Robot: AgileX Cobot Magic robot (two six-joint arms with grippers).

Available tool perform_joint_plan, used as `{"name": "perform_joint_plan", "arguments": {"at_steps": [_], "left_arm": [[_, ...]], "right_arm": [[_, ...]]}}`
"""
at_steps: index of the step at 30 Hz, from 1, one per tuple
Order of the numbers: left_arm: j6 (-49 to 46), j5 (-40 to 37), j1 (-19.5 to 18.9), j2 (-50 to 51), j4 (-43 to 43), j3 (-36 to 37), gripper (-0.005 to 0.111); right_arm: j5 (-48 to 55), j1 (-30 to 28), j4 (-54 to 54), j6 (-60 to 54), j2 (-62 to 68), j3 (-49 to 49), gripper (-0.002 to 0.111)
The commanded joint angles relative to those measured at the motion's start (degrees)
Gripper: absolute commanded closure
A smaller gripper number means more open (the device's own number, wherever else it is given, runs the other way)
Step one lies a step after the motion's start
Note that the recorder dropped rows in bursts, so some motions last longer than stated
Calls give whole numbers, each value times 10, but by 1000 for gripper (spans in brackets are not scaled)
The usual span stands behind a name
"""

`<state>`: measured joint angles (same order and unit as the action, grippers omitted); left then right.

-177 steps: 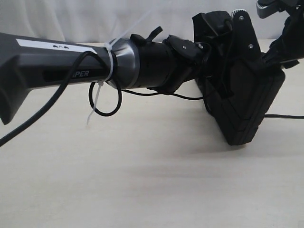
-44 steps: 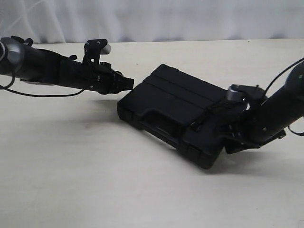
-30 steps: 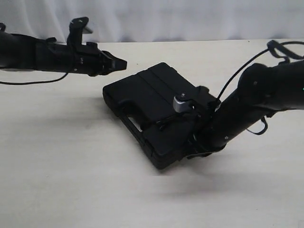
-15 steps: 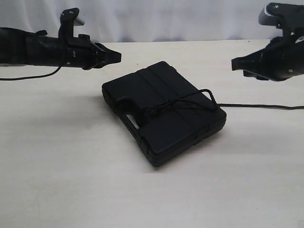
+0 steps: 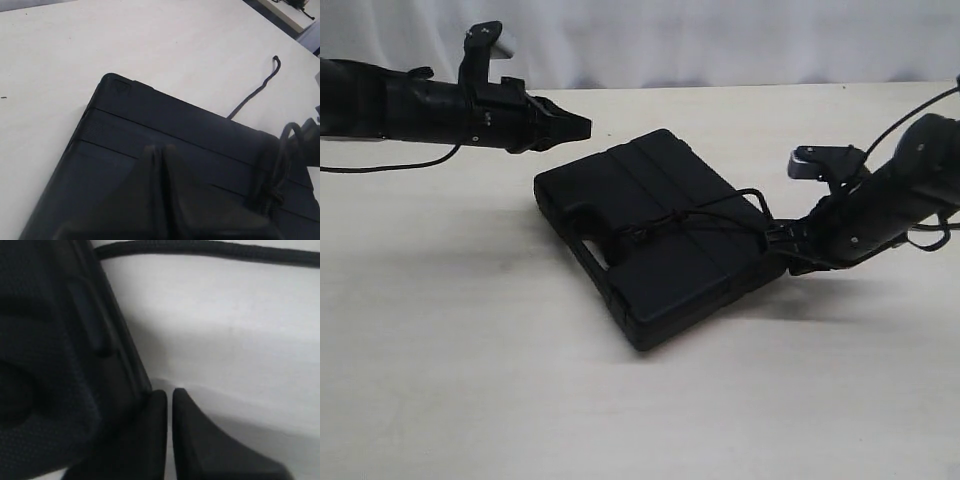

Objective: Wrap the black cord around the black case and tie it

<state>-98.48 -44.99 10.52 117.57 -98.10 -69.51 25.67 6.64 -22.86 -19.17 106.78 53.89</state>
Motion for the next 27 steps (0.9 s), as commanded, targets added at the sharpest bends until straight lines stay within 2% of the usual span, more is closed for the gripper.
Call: {"name": "perform_joint_plan", "arguments": {"at_steps": [1, 8, 14, 20, 23, 27], "left_arm": [[34, 12, 1, -4, 42, 2, 107], [103, 31, 1, -4, 98, 2, 107], [109, 28, 1, -4, 111, 2, 107], [123, 44, 1, -4, 124, 2, 107], [159, 90, 1, -5, 150, 3, 107], [162, 248, 1, -25, 150, 27, 107]], "right_arm": [[8, 50, -6, -32, 1, -3, 104], [29, 102, -6, -94, -10, -3, 104], [19, 94, -2, -96, -51, -3, 104], [-51, 63, 0, -57, -83, -3, 104], [-83, 45, -3, -37, -75, -3, 104], [-116, 40, -6, -16, -45, -3, 104]]}}
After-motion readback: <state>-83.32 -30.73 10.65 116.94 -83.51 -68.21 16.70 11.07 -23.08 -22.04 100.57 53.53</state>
